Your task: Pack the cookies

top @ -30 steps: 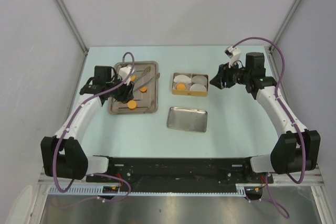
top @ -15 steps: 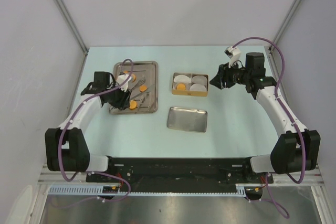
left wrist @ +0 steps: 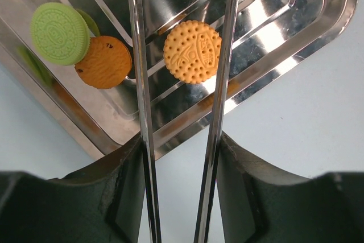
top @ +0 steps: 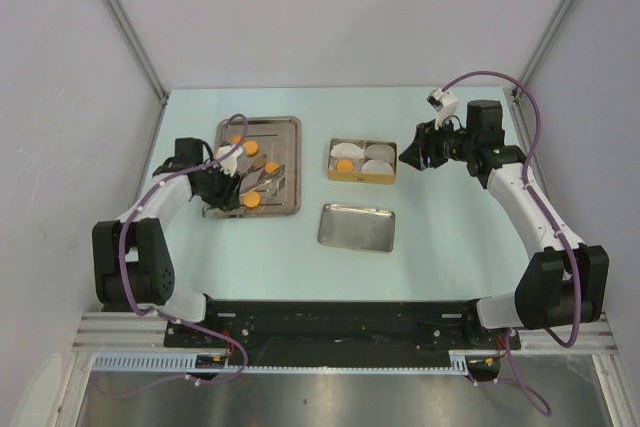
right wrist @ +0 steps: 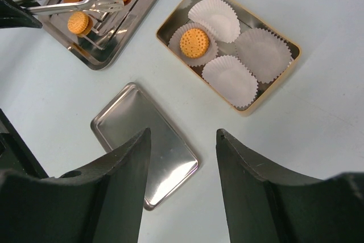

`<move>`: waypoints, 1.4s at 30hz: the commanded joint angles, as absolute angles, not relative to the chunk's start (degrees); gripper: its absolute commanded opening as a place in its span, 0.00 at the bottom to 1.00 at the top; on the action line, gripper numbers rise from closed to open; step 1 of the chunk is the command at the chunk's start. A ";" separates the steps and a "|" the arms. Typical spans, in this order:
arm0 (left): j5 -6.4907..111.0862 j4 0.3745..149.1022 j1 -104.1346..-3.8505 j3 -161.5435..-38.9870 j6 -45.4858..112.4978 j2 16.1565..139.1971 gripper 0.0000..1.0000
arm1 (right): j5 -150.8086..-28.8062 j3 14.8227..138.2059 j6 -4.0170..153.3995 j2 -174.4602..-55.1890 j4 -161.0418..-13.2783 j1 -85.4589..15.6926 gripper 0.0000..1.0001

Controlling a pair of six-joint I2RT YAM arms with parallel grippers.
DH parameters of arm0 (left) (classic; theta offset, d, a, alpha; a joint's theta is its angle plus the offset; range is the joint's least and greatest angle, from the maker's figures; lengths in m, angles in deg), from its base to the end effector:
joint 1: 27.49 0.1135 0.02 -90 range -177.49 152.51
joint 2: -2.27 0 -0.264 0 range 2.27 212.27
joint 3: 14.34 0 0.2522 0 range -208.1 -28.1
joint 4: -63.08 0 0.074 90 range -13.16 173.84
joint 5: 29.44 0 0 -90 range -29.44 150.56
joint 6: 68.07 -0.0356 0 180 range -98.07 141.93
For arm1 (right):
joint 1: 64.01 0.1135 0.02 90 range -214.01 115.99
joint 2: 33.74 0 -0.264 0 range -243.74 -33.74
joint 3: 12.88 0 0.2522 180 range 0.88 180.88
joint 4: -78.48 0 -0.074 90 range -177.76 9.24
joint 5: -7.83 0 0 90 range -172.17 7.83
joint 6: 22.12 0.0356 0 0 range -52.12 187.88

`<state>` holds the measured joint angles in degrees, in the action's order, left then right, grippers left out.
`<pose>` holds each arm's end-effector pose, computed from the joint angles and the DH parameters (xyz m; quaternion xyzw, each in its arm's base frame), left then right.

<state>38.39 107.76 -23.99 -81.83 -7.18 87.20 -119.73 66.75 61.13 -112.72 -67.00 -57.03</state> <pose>0.2876 0.0041 0.2063 0.2563 0.9185 -0.1127 0.2793 0.3017 0.0588 0.3185 -0.2502 0.8113 0.2850 0.4449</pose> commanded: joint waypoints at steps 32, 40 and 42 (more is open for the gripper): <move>37.27 106.02 -22.66 -84.34 -9.45 89.11 0.37 | -120.57 66.89 59.88 -112.76 -67.36 -57.51 0.54; 33.14 108.13 -22.66 -86.18 -8.22 84.63 0.28 | -120.58 66.89 59.97 -112.93 -67.37 -57.51 0.54; 32.26 109.00 -22.66 -86.80 -7.87 84.10 0.26 | -120.57 66.89 59.88 -113.02 -67.36 -57.59 0.54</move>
